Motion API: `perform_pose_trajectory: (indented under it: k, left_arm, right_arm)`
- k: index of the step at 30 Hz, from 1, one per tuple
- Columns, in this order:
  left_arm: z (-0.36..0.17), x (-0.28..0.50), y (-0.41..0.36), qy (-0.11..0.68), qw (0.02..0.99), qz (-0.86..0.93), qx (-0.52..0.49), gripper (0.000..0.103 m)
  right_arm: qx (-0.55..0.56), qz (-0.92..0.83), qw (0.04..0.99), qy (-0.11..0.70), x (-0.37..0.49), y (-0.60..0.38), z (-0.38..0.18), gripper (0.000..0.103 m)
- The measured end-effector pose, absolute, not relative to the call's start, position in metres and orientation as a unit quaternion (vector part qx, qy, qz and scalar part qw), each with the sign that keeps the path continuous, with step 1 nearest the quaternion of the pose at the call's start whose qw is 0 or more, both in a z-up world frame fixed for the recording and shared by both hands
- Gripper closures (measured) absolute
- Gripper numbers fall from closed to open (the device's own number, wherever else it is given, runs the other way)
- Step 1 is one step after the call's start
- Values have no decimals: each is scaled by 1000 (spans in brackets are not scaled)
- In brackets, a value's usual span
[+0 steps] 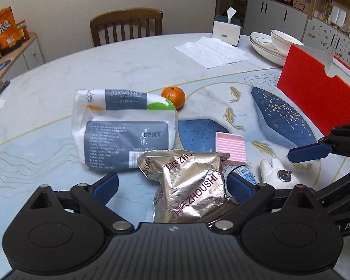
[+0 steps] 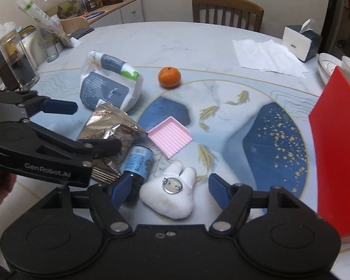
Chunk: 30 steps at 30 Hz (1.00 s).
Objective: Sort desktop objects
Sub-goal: 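Grasp the foil snack bag with the left tool while the right tool grasps the white plush toy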
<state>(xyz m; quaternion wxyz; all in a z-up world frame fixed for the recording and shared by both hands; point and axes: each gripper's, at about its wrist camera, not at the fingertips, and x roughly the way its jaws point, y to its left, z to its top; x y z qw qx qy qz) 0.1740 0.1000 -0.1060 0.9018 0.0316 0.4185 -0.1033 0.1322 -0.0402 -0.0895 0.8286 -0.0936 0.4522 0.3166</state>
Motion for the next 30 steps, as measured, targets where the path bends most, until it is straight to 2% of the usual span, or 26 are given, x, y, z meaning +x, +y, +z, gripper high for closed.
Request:
perform_pose_trajectory:
  k: [4,8,11,15,20,30]
  left_arm:
    - [-108,175,101,426,898,-110,23,11]
    - [-109,175,103,431,895,-114,14,17]
    - [-110,176,102,436,892,-119,8,22]
    - [-111,176,99,443,887,-130,0,37]
    - [-110,175,98,445,885,-136,-6,49]
    - [-105,170,93,452,883,-127,-4,55]
  right_arm:
    - [-71,317,825,463,138,-46,-92,33]
    - [-68,309,822,472,143,-50,-95,44]
    - [-73,310,820,476,142,-51,-98,46]
    - [-79,318,817,475,139,-47,-99,52]
    - [-79,325,816,473,139,-48,-98,60]
    - [-77,316,822,467,138,-58,-92,61]
